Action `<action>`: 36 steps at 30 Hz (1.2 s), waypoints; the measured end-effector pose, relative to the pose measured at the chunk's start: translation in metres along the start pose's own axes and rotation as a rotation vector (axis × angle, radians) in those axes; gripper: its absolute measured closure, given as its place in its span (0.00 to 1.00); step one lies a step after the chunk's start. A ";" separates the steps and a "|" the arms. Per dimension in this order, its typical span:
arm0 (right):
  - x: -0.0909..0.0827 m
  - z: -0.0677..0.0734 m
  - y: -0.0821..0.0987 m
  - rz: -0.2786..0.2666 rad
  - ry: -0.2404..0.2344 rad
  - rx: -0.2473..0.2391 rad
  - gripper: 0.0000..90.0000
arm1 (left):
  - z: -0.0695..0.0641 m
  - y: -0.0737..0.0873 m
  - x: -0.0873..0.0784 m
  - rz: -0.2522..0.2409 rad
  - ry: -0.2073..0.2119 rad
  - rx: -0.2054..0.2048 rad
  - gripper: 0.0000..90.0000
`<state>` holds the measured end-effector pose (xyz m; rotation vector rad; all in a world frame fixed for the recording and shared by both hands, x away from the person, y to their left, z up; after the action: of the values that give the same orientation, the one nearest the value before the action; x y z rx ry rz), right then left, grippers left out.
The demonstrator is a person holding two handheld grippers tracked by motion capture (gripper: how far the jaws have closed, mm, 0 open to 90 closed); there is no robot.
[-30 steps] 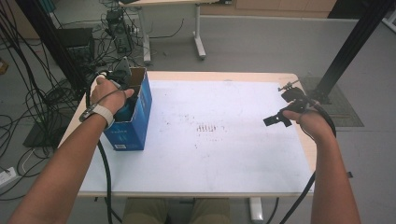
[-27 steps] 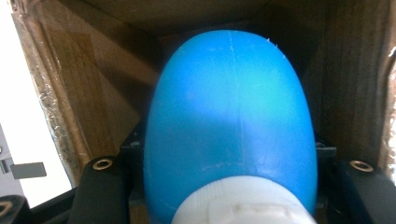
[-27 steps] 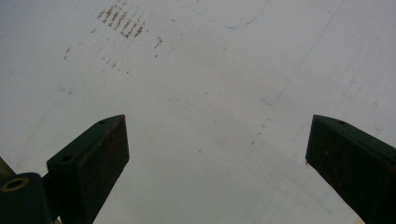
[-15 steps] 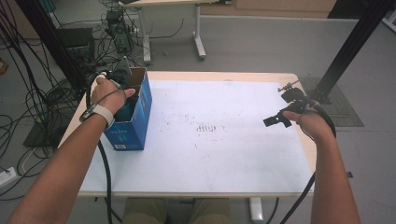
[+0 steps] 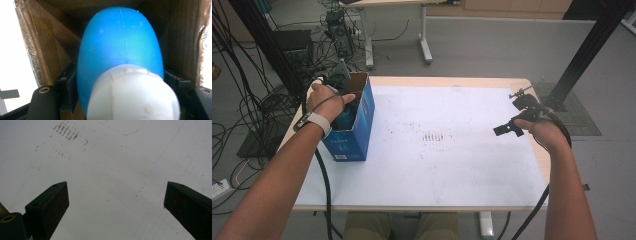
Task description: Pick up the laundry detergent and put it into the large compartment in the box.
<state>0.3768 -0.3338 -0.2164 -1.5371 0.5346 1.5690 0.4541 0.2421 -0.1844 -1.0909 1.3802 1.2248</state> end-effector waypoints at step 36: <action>-0.008 0.007 0.007 -0.013 0.009 -0.005 0.07 | 0.003 0.019 -0.046 -0.030 0.012 0.049 0.15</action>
<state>0.3664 -0.3343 -0.2096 -1.5496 0.5255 1.5553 0.4426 0.2481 -0.1366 -1.0830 1.3906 1.1590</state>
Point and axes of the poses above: each handheld gripper's, and its own axes: x roughly forward along the jaws, y roughly out of its underside, z roughly to its left, the point moved 4 cm from there along x, roughly forward along the jaws, and after that the axes turned 14 degrees about z, right-handed, at the moved point
